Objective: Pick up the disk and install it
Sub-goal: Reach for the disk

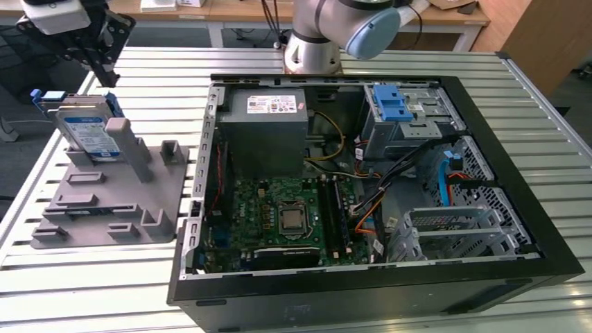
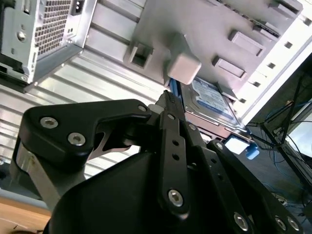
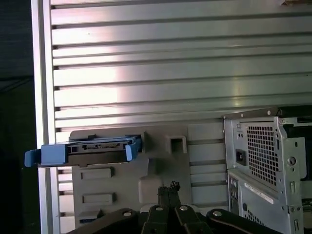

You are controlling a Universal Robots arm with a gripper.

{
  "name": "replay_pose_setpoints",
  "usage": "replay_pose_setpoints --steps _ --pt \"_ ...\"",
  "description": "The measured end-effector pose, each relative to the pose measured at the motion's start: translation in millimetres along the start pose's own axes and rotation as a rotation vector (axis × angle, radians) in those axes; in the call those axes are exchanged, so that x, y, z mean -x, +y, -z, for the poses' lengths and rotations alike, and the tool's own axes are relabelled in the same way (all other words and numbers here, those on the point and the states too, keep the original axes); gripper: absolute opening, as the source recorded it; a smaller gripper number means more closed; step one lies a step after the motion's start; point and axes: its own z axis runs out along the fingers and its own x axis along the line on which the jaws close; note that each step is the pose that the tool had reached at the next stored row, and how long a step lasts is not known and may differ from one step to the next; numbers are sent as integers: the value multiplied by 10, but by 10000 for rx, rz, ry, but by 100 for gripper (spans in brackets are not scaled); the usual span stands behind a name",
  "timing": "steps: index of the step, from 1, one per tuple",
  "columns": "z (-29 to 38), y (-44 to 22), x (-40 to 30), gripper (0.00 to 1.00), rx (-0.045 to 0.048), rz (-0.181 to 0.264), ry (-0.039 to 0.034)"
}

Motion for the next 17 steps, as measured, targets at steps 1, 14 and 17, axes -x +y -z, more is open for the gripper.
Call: replay_pose_setpoints --steps 1,14,17 --pt "-6 4 -42 11 0 -1 0" --pt "-76 45 -537 11 -1 -3 5" --pt "-98 56 -667 11 -1 -3 5"
